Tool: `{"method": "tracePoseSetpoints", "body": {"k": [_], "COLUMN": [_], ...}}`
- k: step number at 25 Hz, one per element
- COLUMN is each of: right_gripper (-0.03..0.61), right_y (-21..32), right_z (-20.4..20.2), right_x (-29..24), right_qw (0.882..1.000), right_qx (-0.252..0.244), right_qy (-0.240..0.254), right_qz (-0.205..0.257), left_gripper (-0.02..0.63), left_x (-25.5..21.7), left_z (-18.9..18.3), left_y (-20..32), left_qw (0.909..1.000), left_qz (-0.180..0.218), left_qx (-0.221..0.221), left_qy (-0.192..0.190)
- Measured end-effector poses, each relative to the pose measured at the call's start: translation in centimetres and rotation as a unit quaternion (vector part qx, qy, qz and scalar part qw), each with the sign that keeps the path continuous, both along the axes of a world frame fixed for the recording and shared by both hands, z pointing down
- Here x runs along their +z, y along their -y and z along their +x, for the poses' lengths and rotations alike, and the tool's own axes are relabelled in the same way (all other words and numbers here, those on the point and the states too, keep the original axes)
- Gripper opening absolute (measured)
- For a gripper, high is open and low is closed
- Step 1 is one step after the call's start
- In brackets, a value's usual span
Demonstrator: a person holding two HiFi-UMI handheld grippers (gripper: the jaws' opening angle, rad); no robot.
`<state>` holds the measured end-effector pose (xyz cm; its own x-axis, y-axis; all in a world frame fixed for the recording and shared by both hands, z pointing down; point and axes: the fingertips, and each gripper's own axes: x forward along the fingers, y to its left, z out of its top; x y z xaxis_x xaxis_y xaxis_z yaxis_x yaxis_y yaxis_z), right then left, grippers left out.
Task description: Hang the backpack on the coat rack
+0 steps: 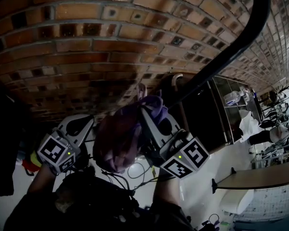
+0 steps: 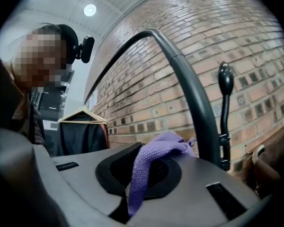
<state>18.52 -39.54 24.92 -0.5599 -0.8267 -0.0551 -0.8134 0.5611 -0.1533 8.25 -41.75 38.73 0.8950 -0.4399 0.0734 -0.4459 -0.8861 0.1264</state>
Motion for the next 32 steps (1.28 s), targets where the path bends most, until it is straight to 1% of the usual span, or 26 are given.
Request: {"method": "tracePoseSetpoints", "body": {"k": [2,4,6,9,11,18,22,25,29,31,32], "right_gripper": [0.006,0.006,0.006,0.006,0.006,0.006,0.006,0.009,0.048,0.059,0.077], "right_y": [-0.6,-1.3,-1.7,-1.8,-1.7,-1.7,-1.9,-1.8,-2.0,-2.3,-2.5], "right_z": [0.8,0.9,0.8,1.4,1.7,2.3,2.7,2.9,3.2,3.2,3.1], "right_x": [0.3,1.5,3.6,7.2,8.9,10.5,11.8,12.8,13.9,14.2,14.3], "right_qw": [1.0,1.0,0.999,0.997,0.995,0.995,0.994,0.993,0.99,0.989,0.989], "right_qx": [0.007,0.011,0.019,0.045,0.054,0.056,0.08,0.094,0.12,0.118,0.115], "right_qy": [0.009,0.011,0.013,0.022,0.034,0.063,0.069,0.069,0.063,0.077,0.084], "right_qz": [0.002,-0.006,-0.026,-0.064,-0.075,-0.059,-0.043,-0.036,-0.037,-0.036,-0.037], "left_gripper": [0.031,0.031,0.031,0.031,0.031,0.031,0.031,0.031,0.031,0.031,0.031], "left_x": [0.1,0.1,0.5,1.0,1.0,1.8,2.5,3.3,3.4,3.3,3.3], "left_z": [0.1,0.1,0.0,-0.1,-0.2,-0.1,0.2,-0.1,-0.6,-1.1,-1.4], "left_y": [0.1,0.3,0.4,0.4,0.5,-0.1,-1.3,-2.2,-4.2,-5.1,-5.6], "left_qw": [1.0,1.0,1.0,0.9999,0.9999,0.9997,0.9996,0.9995,0.9996,0.9995,0.9994], "left_qz": [0.0,0.001,0.0,-0.008,-0.008,-0.018,-0.019,-0.022,-0.022,-0.022,-0.023], "left_qx": [0.001,-0.001,-0.001,0.001,-0.001,0.003,0.011,0.007,0.002,-0.004,-0.008], "left_qy": [0.004,0.004,0.006,0.012,0.013,0.015,0.018,0.02,0.02,0.023,0.024]}}
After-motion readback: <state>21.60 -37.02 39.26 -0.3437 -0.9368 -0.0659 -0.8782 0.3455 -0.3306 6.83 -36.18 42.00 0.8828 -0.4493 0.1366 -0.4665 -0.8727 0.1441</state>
